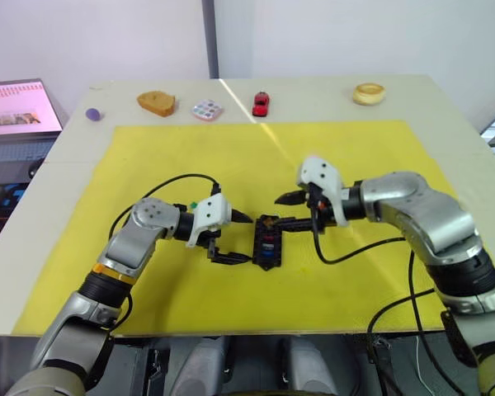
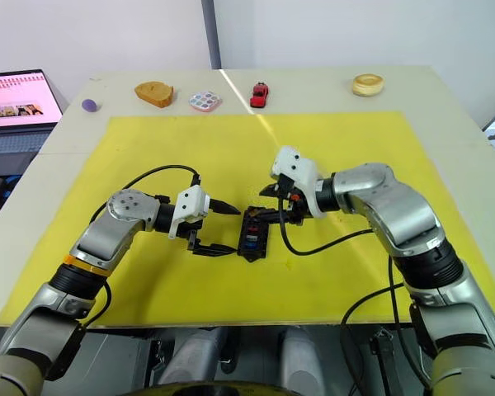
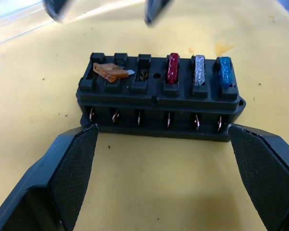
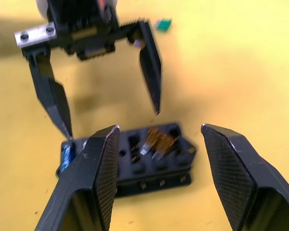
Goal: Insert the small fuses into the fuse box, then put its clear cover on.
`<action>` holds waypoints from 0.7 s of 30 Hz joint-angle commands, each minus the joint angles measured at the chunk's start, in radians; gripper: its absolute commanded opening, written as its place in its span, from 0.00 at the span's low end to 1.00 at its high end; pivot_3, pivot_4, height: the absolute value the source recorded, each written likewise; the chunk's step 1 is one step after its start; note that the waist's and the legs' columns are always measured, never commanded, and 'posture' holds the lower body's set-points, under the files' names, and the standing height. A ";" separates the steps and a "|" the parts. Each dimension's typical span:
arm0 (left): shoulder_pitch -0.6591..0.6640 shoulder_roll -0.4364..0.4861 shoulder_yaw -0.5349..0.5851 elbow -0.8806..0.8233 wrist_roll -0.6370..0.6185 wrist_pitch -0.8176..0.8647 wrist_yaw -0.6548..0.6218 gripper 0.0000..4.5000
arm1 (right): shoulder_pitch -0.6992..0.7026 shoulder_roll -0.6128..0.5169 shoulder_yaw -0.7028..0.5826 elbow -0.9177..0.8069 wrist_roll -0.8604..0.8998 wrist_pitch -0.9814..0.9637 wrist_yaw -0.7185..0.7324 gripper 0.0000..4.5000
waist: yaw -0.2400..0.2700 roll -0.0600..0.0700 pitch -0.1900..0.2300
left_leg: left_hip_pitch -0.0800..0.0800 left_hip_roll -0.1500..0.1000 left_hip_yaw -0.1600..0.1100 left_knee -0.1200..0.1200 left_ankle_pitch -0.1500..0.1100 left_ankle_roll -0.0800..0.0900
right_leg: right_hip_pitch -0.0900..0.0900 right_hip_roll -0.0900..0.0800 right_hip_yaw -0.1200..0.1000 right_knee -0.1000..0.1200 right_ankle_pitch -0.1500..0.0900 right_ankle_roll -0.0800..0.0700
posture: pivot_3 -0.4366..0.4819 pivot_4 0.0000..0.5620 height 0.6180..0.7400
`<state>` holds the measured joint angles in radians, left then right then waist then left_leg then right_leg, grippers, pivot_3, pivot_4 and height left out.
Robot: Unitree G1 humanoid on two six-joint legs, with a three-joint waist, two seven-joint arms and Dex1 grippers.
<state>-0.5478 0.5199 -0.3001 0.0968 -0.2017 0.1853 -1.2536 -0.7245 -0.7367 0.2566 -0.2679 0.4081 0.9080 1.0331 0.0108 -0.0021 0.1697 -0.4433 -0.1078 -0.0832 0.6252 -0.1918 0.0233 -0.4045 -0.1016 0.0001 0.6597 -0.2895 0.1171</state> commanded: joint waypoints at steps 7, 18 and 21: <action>0.006 0.007 0.041 -0.026 -0.023 0.007 0.023 1.00 | -0.200 -0.056 0.187 0.162 -0.113 -0.059 0.188 0.64 | -0.002 0.000 0.000 | 0.000 0.000 0.000 0.000 0.000 0.000 | -0.001 0.000 0.000 0.001 0.000 0.000 | 0.48 0.27 1.00; 0.015 0.007 0.047 -0.033 -0.020 0.006 0.048 1.00 | -0.254 0.010 0.247 0.265 -0.203 -0.119 0.251 0.64 | -0.003 0.000 0.000 | -0.001 0.000 0.000 0.001 0.000 0.000 | -0.002 0.000 0.000 0.001 0.000 0.000 | 0.48 0.27 1.00; 0.014 0.007 0.046 -0.033 -0.018 0.006 0.049 1.00 | -0.260 0.032 0.236 0.283 -0.216 -0.130 0.246 0.64 | -0.003 0.000 0.000 | -0.001 0.000 0.000 0.001 0.000 0.000 | -0.002 0.000 0.000 0.002 0.000 0.000 | 0.48 0.27 1.00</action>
<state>-0.5293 0.5219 -0.2794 0.0956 -0.2081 0.1926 -1.2116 -0.9520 -0.7097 0.5164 0.0166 0.1993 0.7922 1.2773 0.0079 -0.0020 0.1698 -0.4440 -0.1079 -0.0830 0.6259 -0.1919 0.0232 -0.4062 -0.1015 0.0001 0.6614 -0.2895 0.1171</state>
